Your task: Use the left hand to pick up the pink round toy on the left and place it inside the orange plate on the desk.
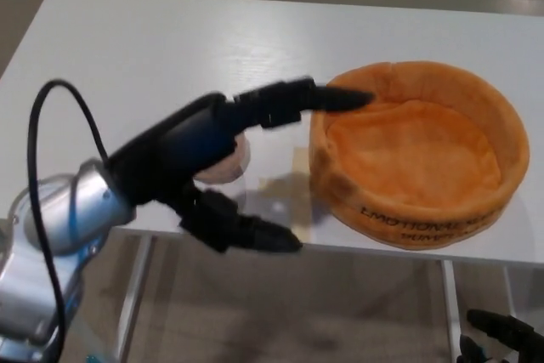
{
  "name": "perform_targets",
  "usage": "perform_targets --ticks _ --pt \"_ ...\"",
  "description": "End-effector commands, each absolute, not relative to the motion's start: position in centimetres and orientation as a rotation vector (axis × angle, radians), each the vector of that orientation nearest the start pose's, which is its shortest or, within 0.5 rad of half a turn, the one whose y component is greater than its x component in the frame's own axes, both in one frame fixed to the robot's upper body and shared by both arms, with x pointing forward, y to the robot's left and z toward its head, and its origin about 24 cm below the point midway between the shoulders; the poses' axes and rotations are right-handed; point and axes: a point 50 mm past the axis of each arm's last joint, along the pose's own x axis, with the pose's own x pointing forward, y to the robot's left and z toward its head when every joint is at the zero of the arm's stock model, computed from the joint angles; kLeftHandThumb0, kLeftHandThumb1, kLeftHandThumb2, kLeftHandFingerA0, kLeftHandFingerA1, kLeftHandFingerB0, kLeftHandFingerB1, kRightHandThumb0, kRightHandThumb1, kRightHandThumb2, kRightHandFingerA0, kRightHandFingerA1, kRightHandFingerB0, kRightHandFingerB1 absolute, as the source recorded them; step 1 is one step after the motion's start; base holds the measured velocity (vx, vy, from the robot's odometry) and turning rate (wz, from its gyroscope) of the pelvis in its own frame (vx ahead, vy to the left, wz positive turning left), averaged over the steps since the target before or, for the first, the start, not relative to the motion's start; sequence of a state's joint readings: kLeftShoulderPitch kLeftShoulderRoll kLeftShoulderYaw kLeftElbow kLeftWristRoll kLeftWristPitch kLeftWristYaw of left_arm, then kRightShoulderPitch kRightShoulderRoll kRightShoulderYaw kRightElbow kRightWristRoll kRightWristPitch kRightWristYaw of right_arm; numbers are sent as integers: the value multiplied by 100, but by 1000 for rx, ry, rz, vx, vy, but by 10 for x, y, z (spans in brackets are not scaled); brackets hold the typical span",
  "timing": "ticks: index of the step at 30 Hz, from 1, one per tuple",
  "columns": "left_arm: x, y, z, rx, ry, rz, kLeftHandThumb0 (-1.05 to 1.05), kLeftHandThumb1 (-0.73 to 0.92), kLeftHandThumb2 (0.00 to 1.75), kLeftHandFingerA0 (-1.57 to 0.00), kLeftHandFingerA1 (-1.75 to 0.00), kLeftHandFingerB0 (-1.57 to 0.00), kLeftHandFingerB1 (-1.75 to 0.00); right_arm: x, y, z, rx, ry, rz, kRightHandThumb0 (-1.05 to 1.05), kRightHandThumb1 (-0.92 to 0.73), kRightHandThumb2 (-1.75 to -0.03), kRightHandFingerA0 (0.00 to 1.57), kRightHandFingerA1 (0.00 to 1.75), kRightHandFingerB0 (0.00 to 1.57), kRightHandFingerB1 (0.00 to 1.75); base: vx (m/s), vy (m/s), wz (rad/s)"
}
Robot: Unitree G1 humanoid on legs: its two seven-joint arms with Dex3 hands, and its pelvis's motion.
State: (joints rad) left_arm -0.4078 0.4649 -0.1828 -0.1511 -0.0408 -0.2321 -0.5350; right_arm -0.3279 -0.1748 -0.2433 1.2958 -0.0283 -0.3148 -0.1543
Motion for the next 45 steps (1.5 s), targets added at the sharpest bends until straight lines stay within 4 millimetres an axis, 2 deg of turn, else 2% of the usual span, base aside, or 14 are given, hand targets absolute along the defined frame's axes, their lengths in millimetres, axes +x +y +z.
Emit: perform_targets --ticks 1,4,6,9,11,12,13,32,33,34,40,42,43,45 --pt "340 138 166 1040 -551 -455 -13 37 66 0 -15 -4 -31 219 -232 -105 -101 651 -362 -30 -61 -58 73 80 65 51 0 0 0" --pt "352 140 158 1141 -522 -368 -11 44 70 0 -3 -7 -33 219 -232 -105 -108 653 -357 -28 -61 -56 74 84 66 50 0 0 0" --pt "366 145 148 1254 -476 -281 -14 46 71 0 0 -6 -28 219 -231 -104 -105 643 -357 -30 -45 -86 78 88 59 65 0 0 0" --pt "377 149 140 1335 -416 -241 -26 44 70 0 -2 -4 -23 219 -231 -105 -108 643 -359 -27 -45 -85 78 88 59 65 0 0 0" --pt "381 151 135 1378 -387 -229 -30 42 70 0 -7 -2 -23 218 -230 -105 -118 645 -357 -22 -61 -57 75 88 69 54 0 0 0" --pt "382 151 132 1401 -378 -225 -35 46 54 0 -4 0 -25 218 -230 -106 -120 647 -356 -26 -45 -86 77 88 63 67 0 0 0" --pt "384 152 130 1419 -367 -224 -43 25 63 0 -8 0 -19 218 -230 -106 -111 651 -357 -21 -60 -58 72 85 69 55 0 0 0" --pt "388 162 84 1660 -192 -239 -48 35 70 0 -10 -8 -27 218 -231 -106 -87 651 -374 -15 -59 -57 69 80 73 58 0 0 0" --pt "388 162 82 1668 -171 -253 -37 59 58 -42 -39 -24 -31 218 -231 -106 -92 651 -372 -16 -59 -57 69 77 72 58 0 0 0" --pt "389 163 81 1631 -121 -278 -30 80 64 -87 -104 -64 -41 218 -231 -105 -99 652 -371 -16 -59 -56 71 84 73 57 0 0 0" --pt "389 159 83 1502 -167 -259 -29 83 70 -79 -152 -57 -41 219 -230 -105 -94 649 -368 -14 -59 -59 66 80 71 60 0 0 0" --pt "388 156 85 1498 -218 -225 -34 86 69 -74 -165 -77 -57 219 -230 -105 -94 649 -368 -17 -62 -57 69 86 71 57 0 0 0" --pt "389 155 87 1510 -240 -211 -36 88 67 -71 -169 -72 -93 219 -230 -105 -98 648 -366 -20 -60 -58 75 89 71 57 0 0 0" --pt "389 153 92 1507 -311 -177 -34 84 67 -75 -167 -76 -72 218 -230 -106 -92 648 -366 -18 -61 -57 68 84 71 57 0 0 0"
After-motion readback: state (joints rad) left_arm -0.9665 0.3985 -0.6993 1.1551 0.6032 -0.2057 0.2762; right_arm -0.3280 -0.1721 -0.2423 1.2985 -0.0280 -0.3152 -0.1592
